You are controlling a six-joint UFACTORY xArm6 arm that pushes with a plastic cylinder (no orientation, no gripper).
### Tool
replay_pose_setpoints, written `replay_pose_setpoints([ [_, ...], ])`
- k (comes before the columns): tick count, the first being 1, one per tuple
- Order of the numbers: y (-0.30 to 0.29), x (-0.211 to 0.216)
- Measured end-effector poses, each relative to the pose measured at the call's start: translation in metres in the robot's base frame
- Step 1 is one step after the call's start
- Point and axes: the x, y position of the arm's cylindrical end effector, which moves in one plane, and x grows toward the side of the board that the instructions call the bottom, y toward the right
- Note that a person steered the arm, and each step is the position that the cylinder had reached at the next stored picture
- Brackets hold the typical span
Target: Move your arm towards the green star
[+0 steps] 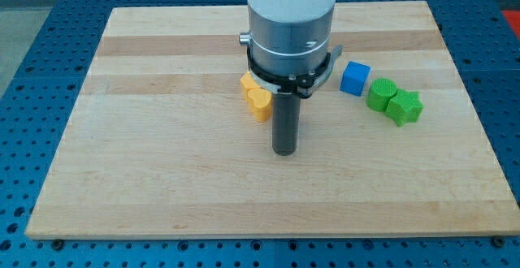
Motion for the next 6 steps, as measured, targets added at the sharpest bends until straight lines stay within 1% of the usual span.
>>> replay_pose_setpoints([
  [1, 0.002, -0.015],
  [2, 0.003, -0.020],
  [3, 0.003, -0.018],
  [4, 0.018, -0.010],
  [6, 0.120, -0.006],
])
